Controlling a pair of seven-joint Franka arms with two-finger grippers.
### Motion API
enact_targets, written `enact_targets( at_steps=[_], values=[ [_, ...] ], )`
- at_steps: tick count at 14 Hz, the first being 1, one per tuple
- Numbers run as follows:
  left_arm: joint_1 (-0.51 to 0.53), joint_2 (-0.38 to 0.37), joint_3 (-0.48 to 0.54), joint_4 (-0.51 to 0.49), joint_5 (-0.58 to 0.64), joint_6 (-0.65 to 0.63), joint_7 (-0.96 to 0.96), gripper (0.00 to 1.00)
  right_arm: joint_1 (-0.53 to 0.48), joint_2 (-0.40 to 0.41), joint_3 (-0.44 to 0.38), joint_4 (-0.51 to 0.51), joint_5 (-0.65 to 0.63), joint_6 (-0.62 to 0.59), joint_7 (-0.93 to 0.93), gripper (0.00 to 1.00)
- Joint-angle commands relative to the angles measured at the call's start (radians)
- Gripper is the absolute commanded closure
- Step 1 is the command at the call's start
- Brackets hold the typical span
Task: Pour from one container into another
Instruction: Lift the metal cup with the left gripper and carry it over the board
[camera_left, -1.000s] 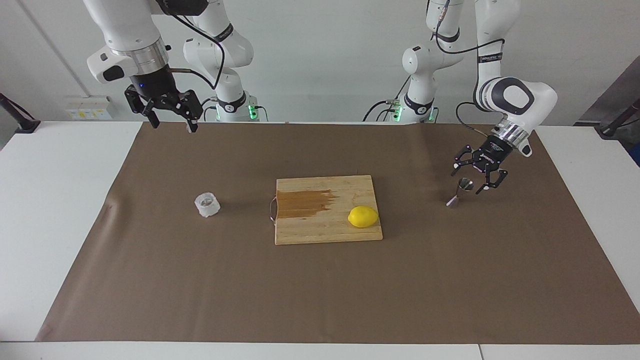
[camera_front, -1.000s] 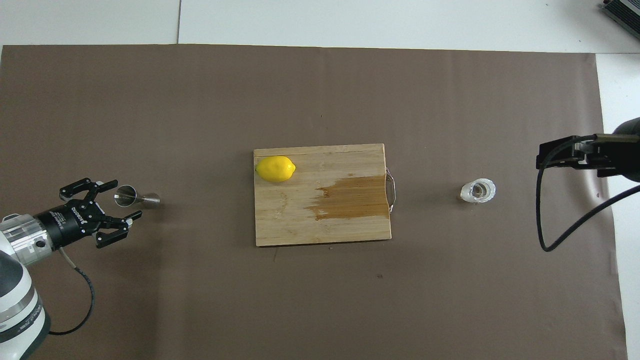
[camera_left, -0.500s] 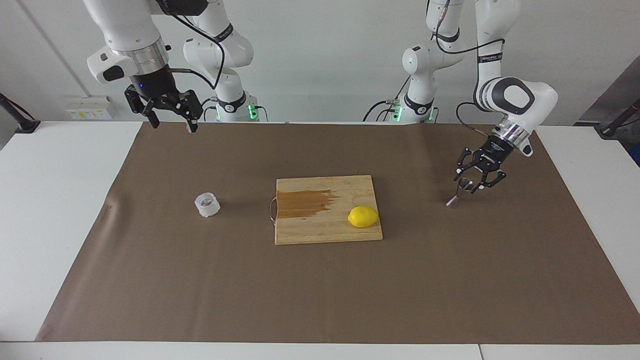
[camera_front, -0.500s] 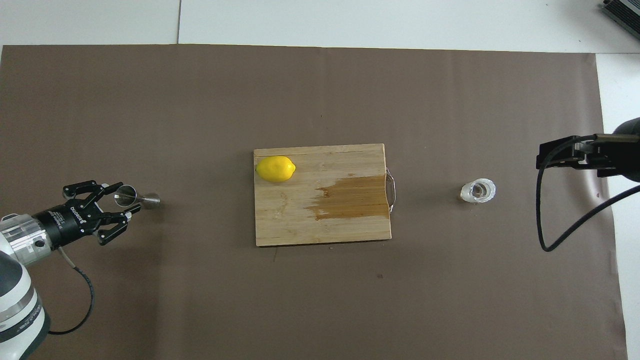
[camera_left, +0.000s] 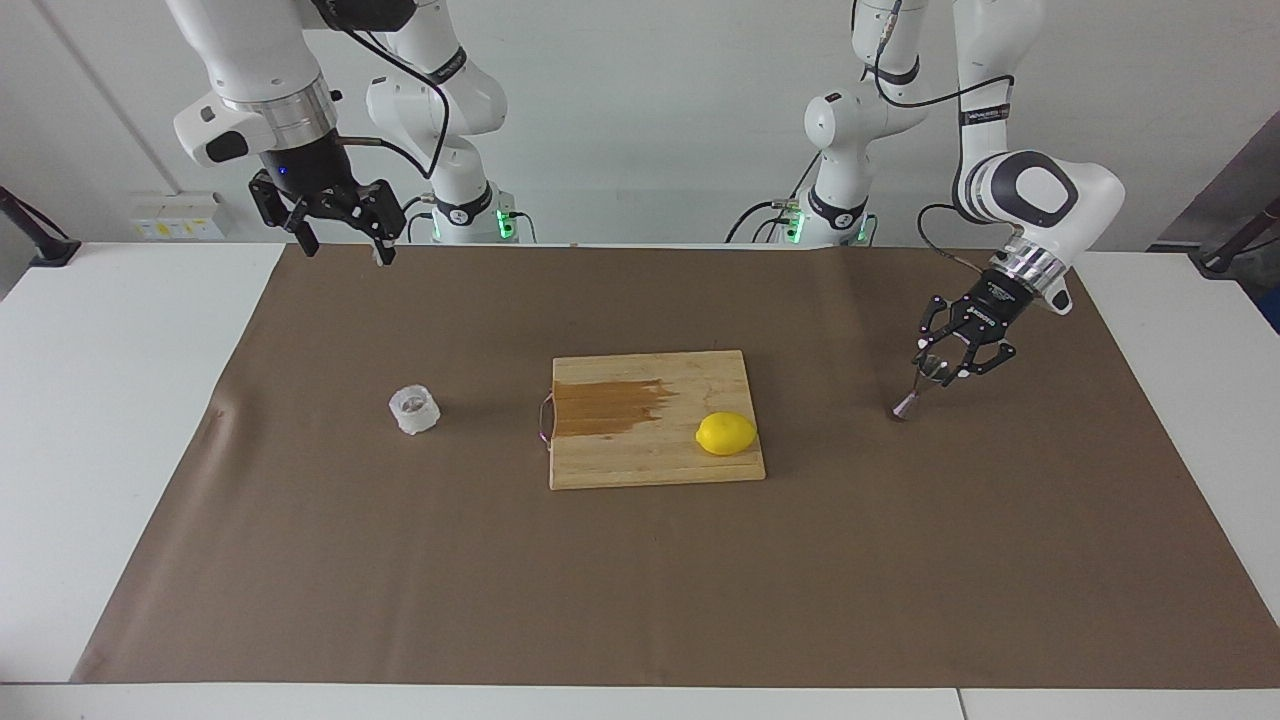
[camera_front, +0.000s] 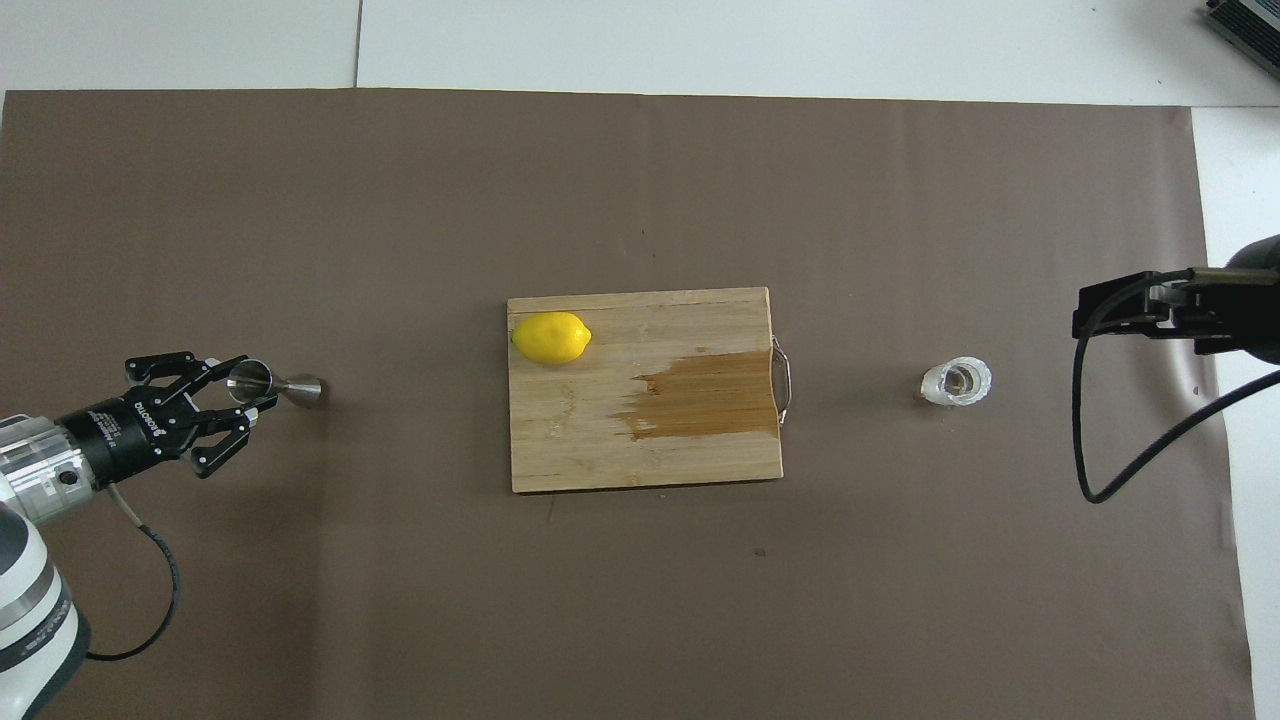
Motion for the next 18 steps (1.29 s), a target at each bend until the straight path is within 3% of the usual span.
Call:
enact_targets(
  at_steps=[1, 4, 7, 11, 15, 18],
  values=[
    [0.003, 0.032, 0.003, 0.098, -0.013, -0.088, -0.024, 1.00, -0.018, -0.018, 0.007, -0.016, 0.027, -0.008, -0.021, 0.00],
    [-0.091, 0.020, -0.006, 0.165, -0.011, -0.103, -0.033, 1.00, -0.018, -0.018, 0.007, -0.016, 0.025, -0.008, -0.021, 0.00],
    [-0.236, 0.022, -0.008, 0.212, -0.011, -0.058, -0.172, 1.00, -0.018, -0.018, 0.007, -0.016, 0.027, -0.008, -0.021, 0.00],
    [-0.435, 0.037, -0.017, 0.217, -0.044, 0.154, -0.253, 1.00, -0.018, -0.018, 0.007, -0.016, 0.027, -0.008, -0.021, 0.00],
    [-0.660, 0.078, -0.019, 0.240, -0.250, 0.440, -0.303, 1.00, -0.018, -0.018, 0.007, -0.016, 0.027, -0.008, -0.021, 0.00],
    [-0.848, 0.159, -0.019, 0.325, -0.367, 0.678, -0.306, 1.00, -0.018, -0.018, 0.007, -0.016, 0.027, -0.008, -0.021, 0.00]
  ],
)
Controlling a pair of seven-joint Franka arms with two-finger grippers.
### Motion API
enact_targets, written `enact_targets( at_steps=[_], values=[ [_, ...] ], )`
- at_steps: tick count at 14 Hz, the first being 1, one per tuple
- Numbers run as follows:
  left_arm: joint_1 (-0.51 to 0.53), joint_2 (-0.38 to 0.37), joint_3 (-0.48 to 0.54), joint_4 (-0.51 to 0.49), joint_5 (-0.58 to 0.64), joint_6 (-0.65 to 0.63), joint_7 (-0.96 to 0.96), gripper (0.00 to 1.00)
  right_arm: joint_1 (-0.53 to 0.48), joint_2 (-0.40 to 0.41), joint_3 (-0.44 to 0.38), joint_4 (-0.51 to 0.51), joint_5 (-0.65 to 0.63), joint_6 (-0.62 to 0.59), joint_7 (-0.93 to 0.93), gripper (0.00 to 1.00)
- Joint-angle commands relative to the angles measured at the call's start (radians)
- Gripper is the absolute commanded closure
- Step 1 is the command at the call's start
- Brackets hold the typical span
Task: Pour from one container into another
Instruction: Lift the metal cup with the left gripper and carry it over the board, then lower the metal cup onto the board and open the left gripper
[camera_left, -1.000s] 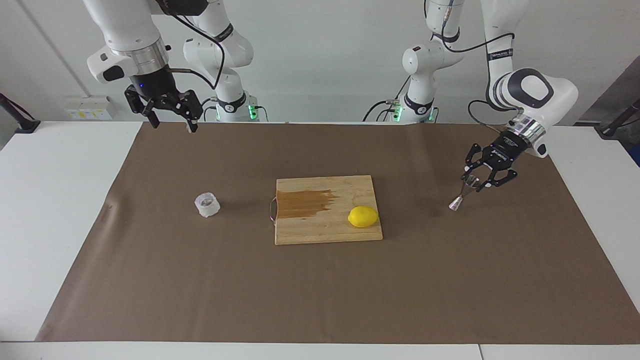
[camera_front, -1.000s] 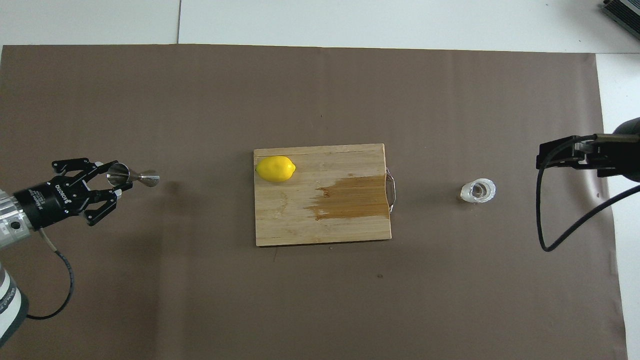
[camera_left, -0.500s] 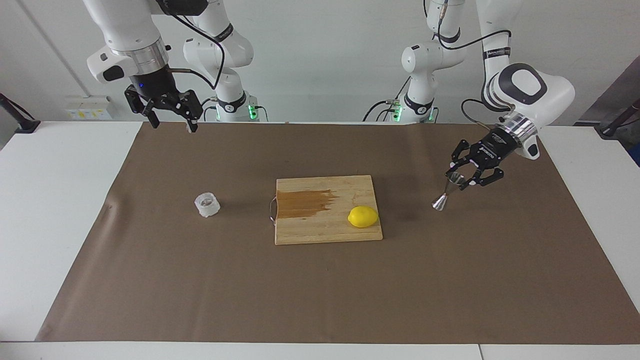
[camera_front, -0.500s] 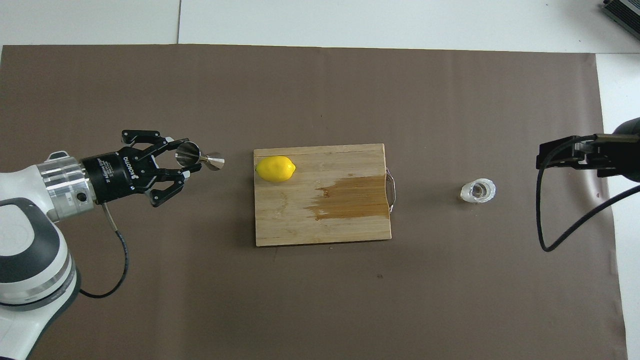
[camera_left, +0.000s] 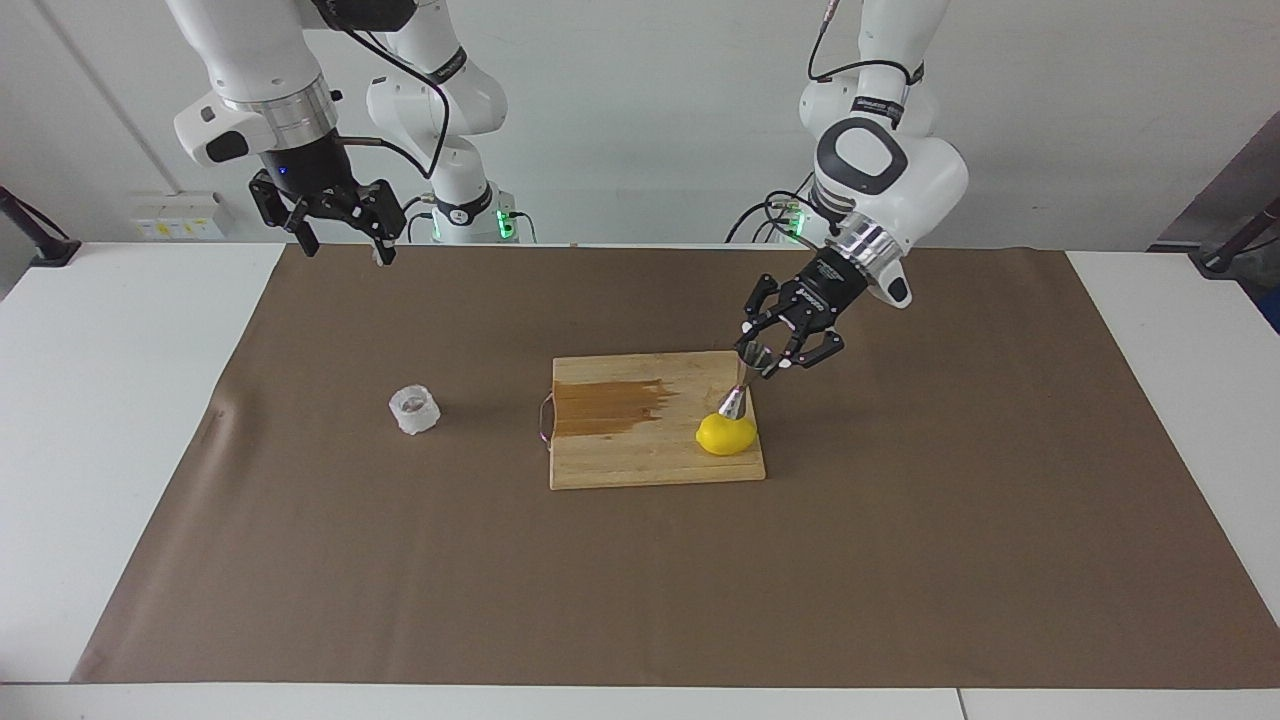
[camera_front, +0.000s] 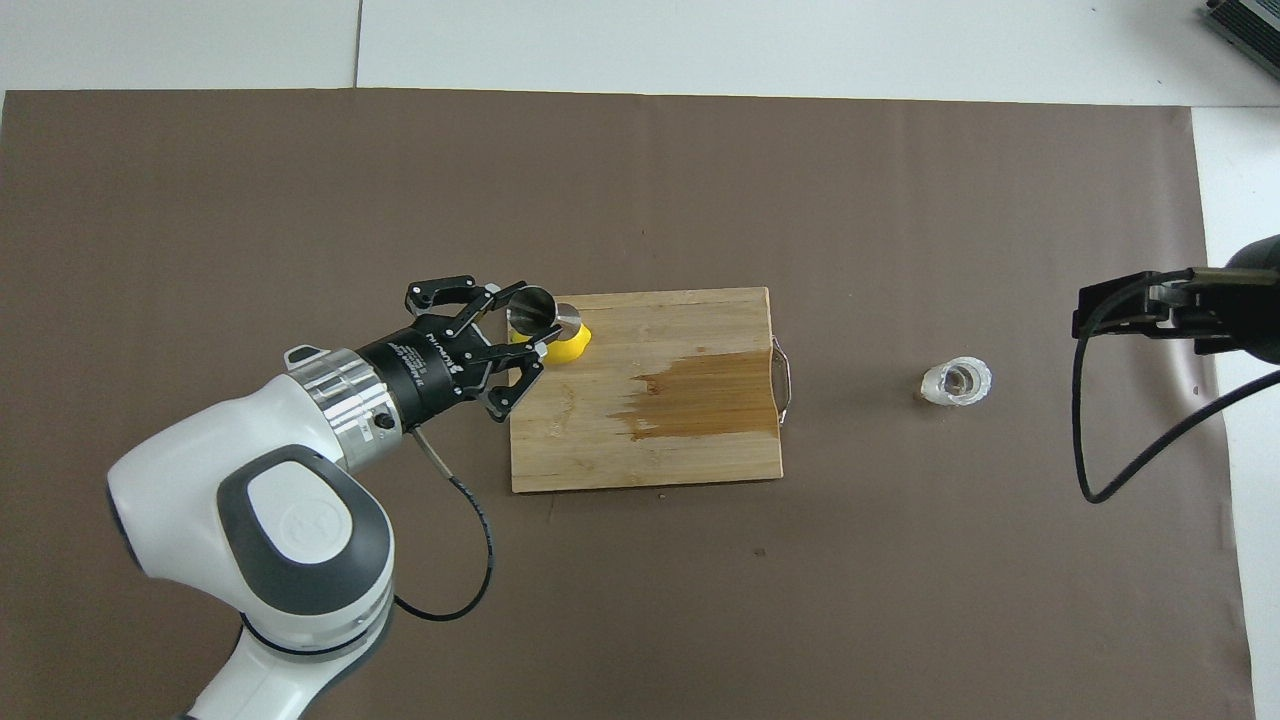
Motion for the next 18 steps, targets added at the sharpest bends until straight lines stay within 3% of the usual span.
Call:
enact_targets(
  at_steps=[1, 6, 11, 18],
  values=[
    [-0.137, 0.105, 0.015, 0.114, -0.081, 0.160, -0.016, 1.00, -0.018, -0.018, 0.007, -0.016, 0.025, -0.008, -0.021, 0.00],
    [-0.188, 0.196, -0.074, 0.214, -0.138, 0.298, -0.054, 1.00, -0.018, -0.018, 0.007, -0.016, 0.027, -0.008, -0.021, 0.00],
    [-0.188, 0.381, -0.172, 0.335, -0.094, 0.390, -0.053, 1.00, -0.018, -0.018, 0.007, -0.016, 0.027, -0.008, -0.021, 0.00],
    [-0.214, 0.446, -0.197, 0.360, -0.057, 0.415, -0.051, 1.00, -0.019, -0.018, 0.007, -0.016, 0.027, -0.005, -0.021, 0.00]
  ],
)
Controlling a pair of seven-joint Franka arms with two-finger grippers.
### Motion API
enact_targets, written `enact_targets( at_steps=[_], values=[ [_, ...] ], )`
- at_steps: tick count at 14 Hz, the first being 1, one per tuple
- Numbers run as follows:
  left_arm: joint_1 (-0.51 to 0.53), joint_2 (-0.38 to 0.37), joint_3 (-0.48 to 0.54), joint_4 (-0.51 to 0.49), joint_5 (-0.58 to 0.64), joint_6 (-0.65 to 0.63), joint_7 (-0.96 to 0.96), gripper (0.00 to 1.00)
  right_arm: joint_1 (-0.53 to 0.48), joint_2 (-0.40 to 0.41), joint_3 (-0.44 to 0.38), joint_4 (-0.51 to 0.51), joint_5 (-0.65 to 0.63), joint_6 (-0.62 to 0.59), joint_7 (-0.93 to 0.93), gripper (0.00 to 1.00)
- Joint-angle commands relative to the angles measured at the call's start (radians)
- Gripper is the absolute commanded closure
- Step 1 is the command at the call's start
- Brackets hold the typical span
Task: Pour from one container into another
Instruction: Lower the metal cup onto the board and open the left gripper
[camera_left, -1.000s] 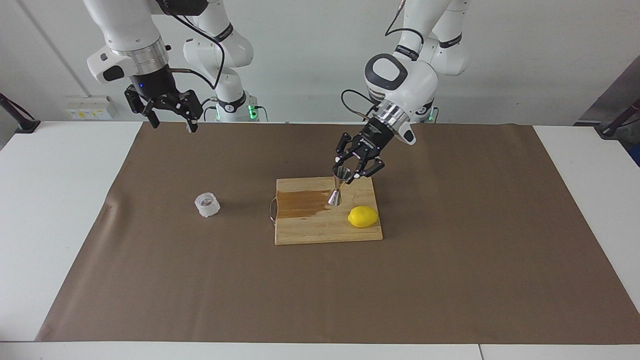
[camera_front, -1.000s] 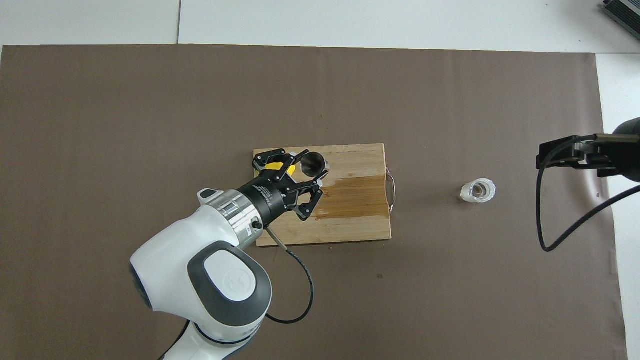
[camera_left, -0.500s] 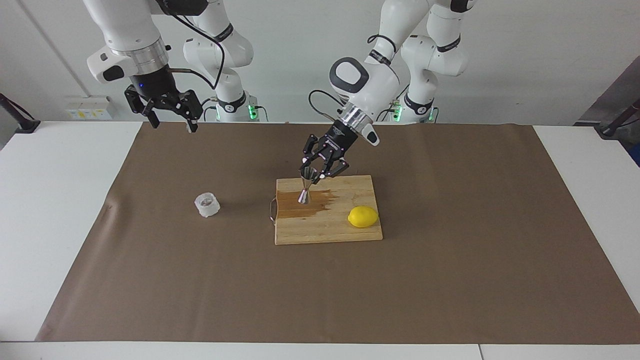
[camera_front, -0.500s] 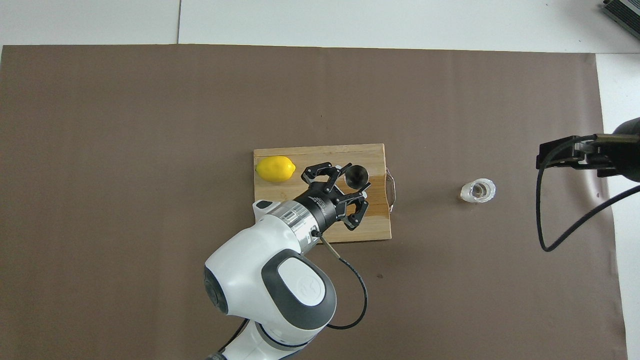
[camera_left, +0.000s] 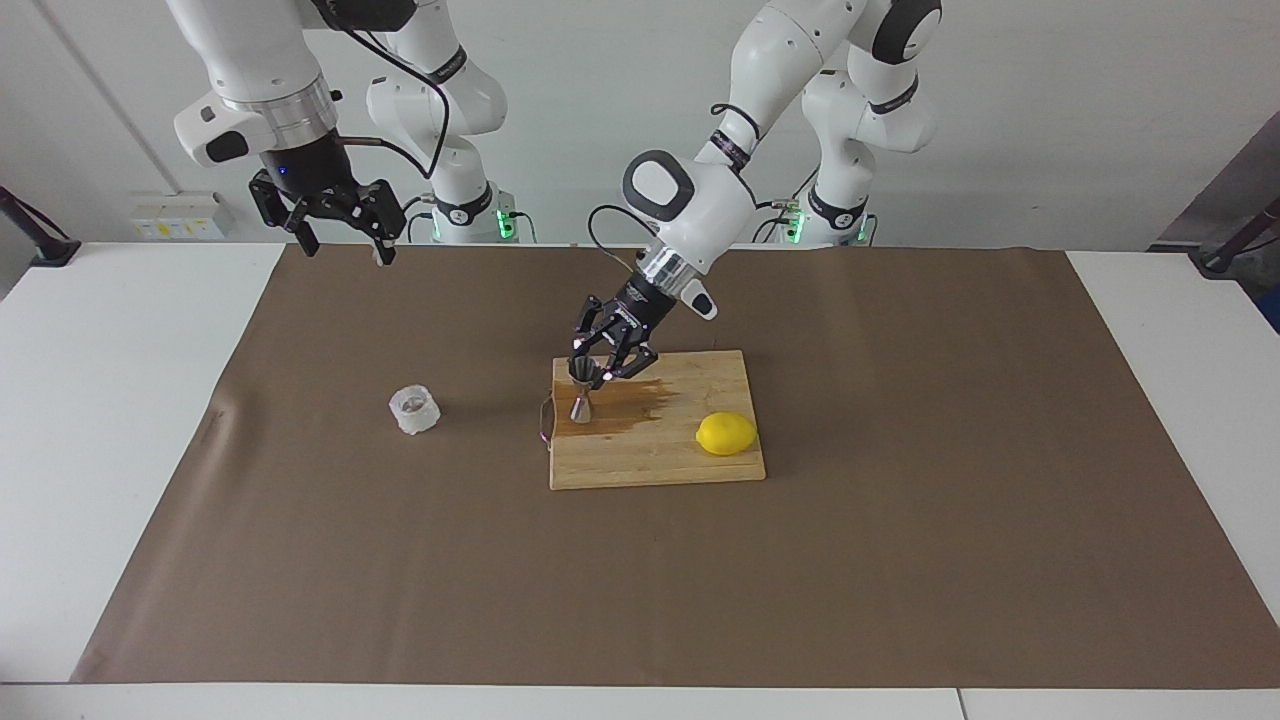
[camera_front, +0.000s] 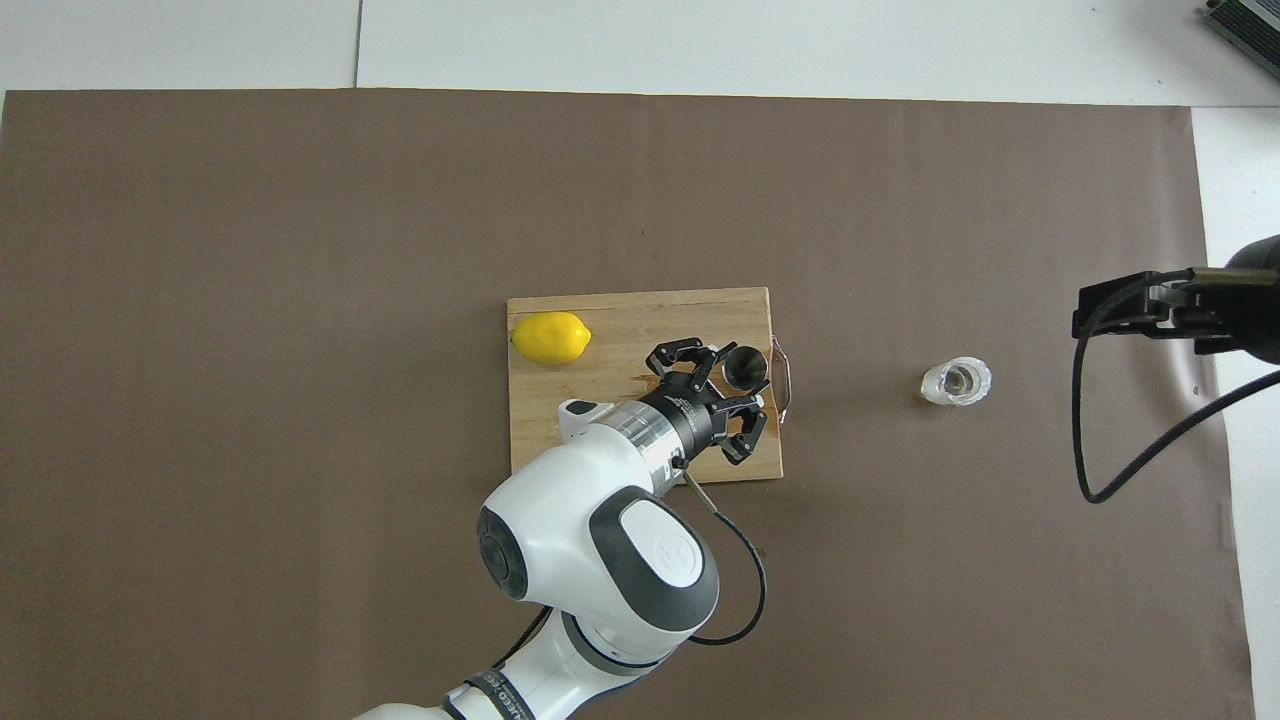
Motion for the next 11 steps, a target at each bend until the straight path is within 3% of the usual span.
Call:
enact_targets(
  at_steps=[1, 3, 6, 7, 9, 11],
  values=[
    [-0.024, 0.020, 0.002, 0.024, 0.010, 0.041, -0.002, 1.00, -0.021, -0.018, 0.007, -0.016, 0.027, -0.008, -0.021, 0.00],
    [-0.024, 0.020, 0.002, 0.022, 0.013, 0.041, -0.002, 0.99, -0.021, -0.018, 0.006, -0.017, 0.027, -0.009, -0.023, 0.00],
    [-0.024, 0.020, 0.002, 0.019, 0.021, 0.041, 0.000, 0.84, -0.034, -0.023, 0.007, -0.017, 0.025, -0.023, -0.023, 0.00],
    [-0.024, 0.020, 0.002, 0.019, 0.021, 0.041, 0.000, 0.73, -0.033, -0.023, 0.007, -0.019, 0.025, -0.017, -0.023, 0.00],
    [-0.025, 0.020, 0.002, 0.018, 0.021, 0.044, 0.001, 0.61, -0.031, -0.024, 0.007, -0.025, 0.025, -0.008, -0.024, 0.00],
    [-0.025, 0.020, 0.002, 0.013, 0.020, 0.047, 0.001, 0.33, -0.025, -0.024, 0.007, -0.028, 0.025, -0.006, -0.026, 0.00]
  ],
)
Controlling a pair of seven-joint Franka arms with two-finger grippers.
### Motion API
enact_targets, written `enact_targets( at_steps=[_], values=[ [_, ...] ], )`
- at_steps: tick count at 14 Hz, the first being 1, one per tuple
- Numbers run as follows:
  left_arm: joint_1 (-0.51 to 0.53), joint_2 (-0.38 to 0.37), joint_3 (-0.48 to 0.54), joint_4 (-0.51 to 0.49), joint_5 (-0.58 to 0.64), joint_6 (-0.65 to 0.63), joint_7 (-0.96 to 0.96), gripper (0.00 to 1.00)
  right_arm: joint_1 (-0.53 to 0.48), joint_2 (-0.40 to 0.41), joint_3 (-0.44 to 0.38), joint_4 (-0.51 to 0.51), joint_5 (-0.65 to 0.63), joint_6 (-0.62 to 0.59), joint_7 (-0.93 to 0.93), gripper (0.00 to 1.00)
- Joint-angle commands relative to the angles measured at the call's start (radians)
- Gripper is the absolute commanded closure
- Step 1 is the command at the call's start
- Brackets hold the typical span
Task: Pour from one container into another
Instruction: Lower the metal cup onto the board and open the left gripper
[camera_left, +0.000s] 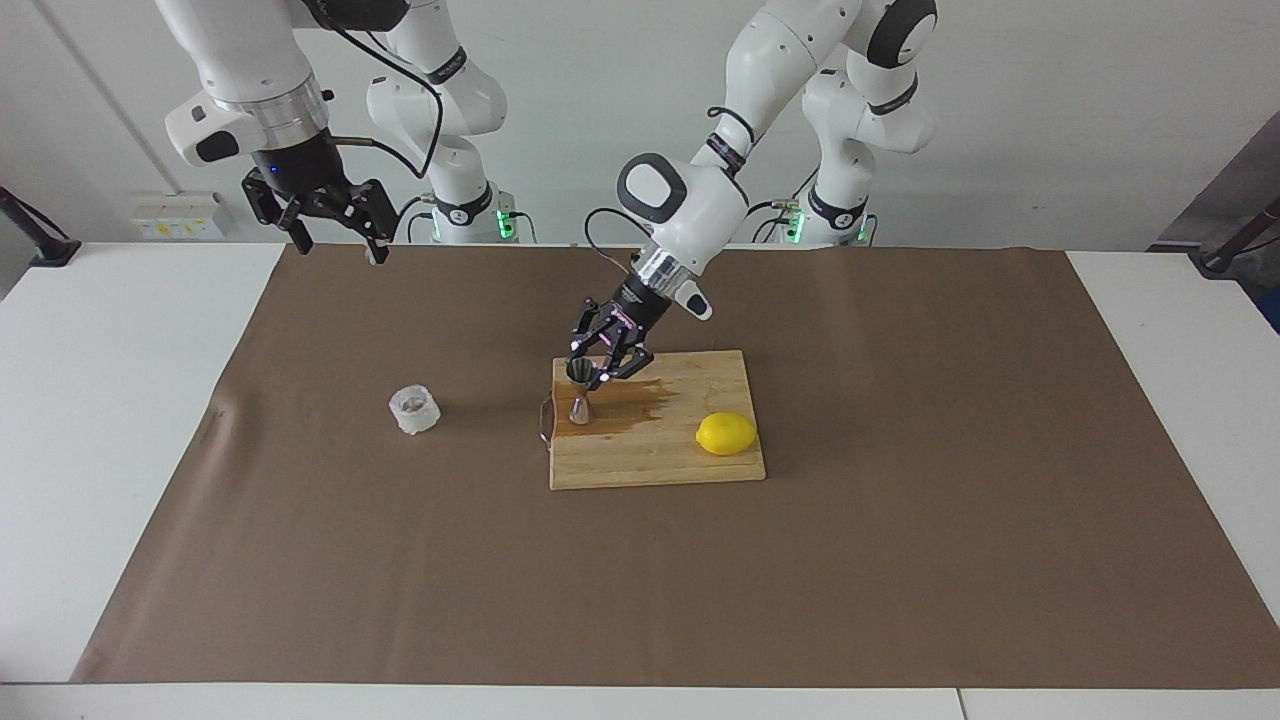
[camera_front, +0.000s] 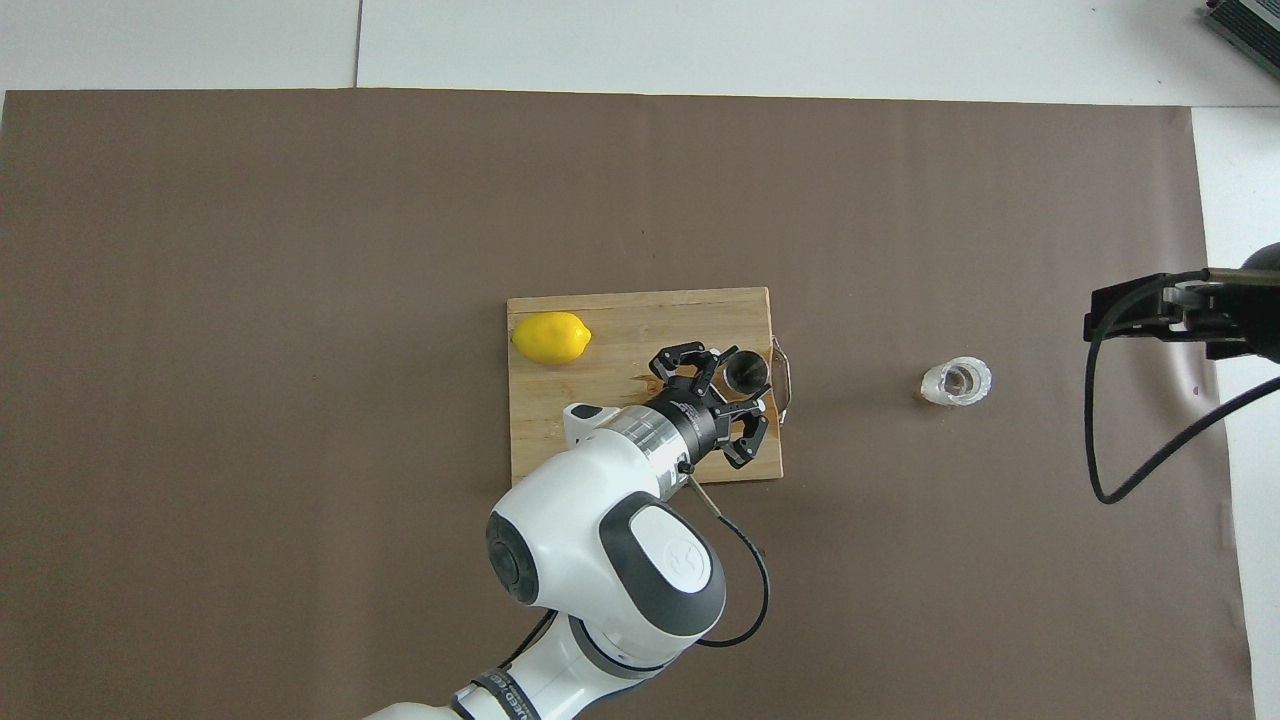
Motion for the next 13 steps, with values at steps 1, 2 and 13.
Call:
enact_targets(
  at_steps=[1, 2, 13],
  values=[
    [-0.016, 0.011, 0.004, 0.013, 0.007, 0.029, 0.003, 0.32, -0.008, -0.023, 0.005, -0.030, 0.025, 0.006, -0.026, 0.00],
    [-0.016, 0.011, 0.004, 0.013, 0.007, 0.029, 0.003, 0.27, -0.008, -0.023, 0.005, -0.033, 0.025, 0.007, -0.040, 0.00],
    [0.018, -0.098, 0.004, -0.012, 0.006, 0.048, 0.156, 0.00, -0.021, -0.069, 0.005, -0.171, 0.025, 0.102, -0.522, 0.00]
  ],
)
